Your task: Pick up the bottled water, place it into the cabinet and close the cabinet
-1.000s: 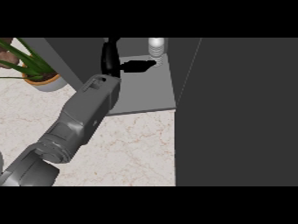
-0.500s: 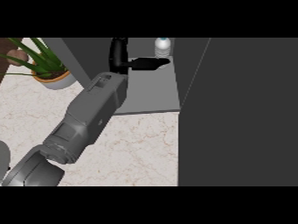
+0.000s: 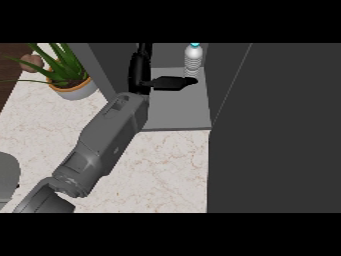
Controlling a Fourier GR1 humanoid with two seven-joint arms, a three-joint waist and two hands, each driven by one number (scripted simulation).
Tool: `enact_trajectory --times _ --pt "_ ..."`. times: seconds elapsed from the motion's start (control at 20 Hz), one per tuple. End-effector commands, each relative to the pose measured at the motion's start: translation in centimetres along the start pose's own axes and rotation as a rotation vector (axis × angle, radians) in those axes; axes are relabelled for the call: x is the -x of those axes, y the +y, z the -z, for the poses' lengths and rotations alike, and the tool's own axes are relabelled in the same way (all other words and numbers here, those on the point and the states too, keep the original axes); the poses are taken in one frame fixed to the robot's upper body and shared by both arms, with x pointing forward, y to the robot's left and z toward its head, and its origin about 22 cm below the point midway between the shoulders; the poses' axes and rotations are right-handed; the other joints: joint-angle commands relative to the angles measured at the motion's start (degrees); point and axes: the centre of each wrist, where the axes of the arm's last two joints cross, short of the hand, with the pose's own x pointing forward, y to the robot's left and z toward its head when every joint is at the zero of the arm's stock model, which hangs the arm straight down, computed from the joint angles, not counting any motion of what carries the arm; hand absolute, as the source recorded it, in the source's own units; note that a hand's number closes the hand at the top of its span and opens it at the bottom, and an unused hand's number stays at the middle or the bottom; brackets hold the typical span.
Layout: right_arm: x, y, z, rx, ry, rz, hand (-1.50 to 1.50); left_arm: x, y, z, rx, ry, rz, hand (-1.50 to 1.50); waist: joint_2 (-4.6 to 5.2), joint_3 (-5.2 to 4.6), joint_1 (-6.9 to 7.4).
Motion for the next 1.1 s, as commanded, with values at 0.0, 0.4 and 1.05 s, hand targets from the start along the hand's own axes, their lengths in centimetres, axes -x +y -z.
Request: enact_trajectory --times 0.0,0.4,1.05 --pt "-2.4 0.5 0.2 -0.01 -0.056 0.03 -1.5 1.7 0.6 -2.3 0.013 0.013 -0.045 -1.5 -0.15 0.0 -0.17" --pt "-2.0 0.6 0.2 0.013 -0.014 -0.015 -1.5 0.3 -1.7 -6.3 0.156 0.032 -0.238 -1.5 -0.63 0.01 1.02" --pt "-1.7 0.6 0.7 -0.055 -0.004 -0.069 -1.5 -0.9 1.4 -15.9 0.258 -0.003 -0.388 -1.5 -0.37 0.01 1.86"
